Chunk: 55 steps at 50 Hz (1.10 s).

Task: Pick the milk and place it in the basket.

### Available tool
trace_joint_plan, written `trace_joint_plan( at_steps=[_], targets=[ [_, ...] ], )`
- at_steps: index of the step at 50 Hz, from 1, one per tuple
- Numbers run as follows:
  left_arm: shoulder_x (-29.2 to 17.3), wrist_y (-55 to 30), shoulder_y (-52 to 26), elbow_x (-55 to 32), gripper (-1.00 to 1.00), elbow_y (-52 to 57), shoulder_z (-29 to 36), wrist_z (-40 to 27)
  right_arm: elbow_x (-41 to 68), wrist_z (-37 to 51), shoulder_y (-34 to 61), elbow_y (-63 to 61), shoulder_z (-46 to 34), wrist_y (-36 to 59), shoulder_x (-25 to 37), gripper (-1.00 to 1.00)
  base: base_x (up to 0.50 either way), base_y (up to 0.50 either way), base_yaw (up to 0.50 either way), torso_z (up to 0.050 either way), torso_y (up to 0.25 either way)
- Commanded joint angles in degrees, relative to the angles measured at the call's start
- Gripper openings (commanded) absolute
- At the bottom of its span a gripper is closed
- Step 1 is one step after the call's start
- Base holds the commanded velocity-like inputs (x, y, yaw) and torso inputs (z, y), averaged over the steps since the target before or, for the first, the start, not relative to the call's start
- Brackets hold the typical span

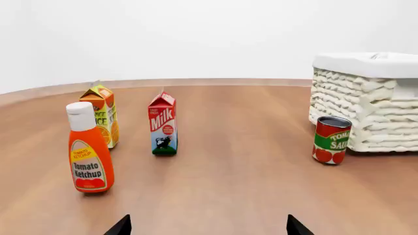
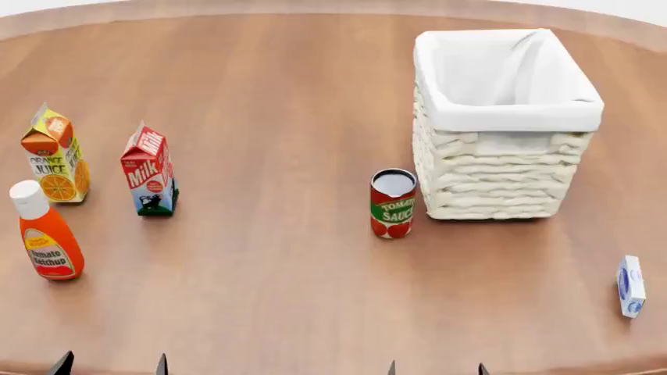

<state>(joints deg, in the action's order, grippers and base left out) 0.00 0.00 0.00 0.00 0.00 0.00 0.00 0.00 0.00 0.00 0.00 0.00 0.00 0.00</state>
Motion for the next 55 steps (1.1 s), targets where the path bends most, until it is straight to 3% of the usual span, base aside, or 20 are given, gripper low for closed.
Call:
trace_joint_plan(
  at_steps=[1, 17, 24, 28, 36, 41, 46, 55],
  targets=[
    [-1.0, 0.1, -0.1, -0.7, 1.0, -0.2, 1.2, -1.0, 1.2, 1.4, 0.1, -1.3, -0.8, 1.9, 0.8, 1.0, 0.0, 0.0, 0.0, 0.0, 0.0],
    [-3.3, -0.5, -0.1, -3.5, 1.0, 0.9, 3.7, -3.5, 4.3, 3.9, -0.3, -4.5, -3.2, 5.2, 3.2, 1.0, 0.0, 0.0, 0.0, 0.0, 0.0],
    [-4.2, -4.3, -0.1, -6.6, 1.0, 4.5, 3.5, -3.2, 6.0, 5.1, 1.3, -10.1, -3.3, 10.7, 3.9, 1.0, 0.0, 0.0, 0.0, 0.0, 0.0],
    [-5.5, -10.0, -1.0, -9.2, 1.0, 12.7, 2.2, -4.1, 8.2, 5.4, 3.7, -19.2, -2.9, 17.7, 5.1, 1.0, 0.0, 0.0, 0.0, 0.0, 0.0],
    [-9.1, -21.0, -8.4, -11.1, 1.0, 27.6, 0.8, -5.9, 10.7, 7.5, 16.7, -35.3, -2.8, 36.5, 8.6, 1.0, 0.0, 0.0, 0.0, 0.0, 0.0],
    [-10.7, -27.7, -13.9, -11.9, 1.0, 33.6, 0.5, -7.1, 12.9, 7.6, 24.1, -40.1, -1.9, 43.7, 9.5, 1.0, 0.0, 0.0, 0.0, 0.0, 0.0],
    [-12.7, -37.2, -24.2, -13.2, 1.0, 41.8, 0.5, -8.1, 15.6, 7.9, 35.0, -44.3, -0.1, 52.0, 10.2, 1.0, 0.0, 0.0, 0.0, 0.0, 0.0],
    [-13.5, -46.6, -34.8, -16.2, 1.0, 49.8, -0.9, -9.4, 20.7, 8.9, 48.8, -50.6, 4.1, 64.1, 9.8, 1.0, 0.0, 0.0, 0.0, 0.0, 0.0]
  ],
)
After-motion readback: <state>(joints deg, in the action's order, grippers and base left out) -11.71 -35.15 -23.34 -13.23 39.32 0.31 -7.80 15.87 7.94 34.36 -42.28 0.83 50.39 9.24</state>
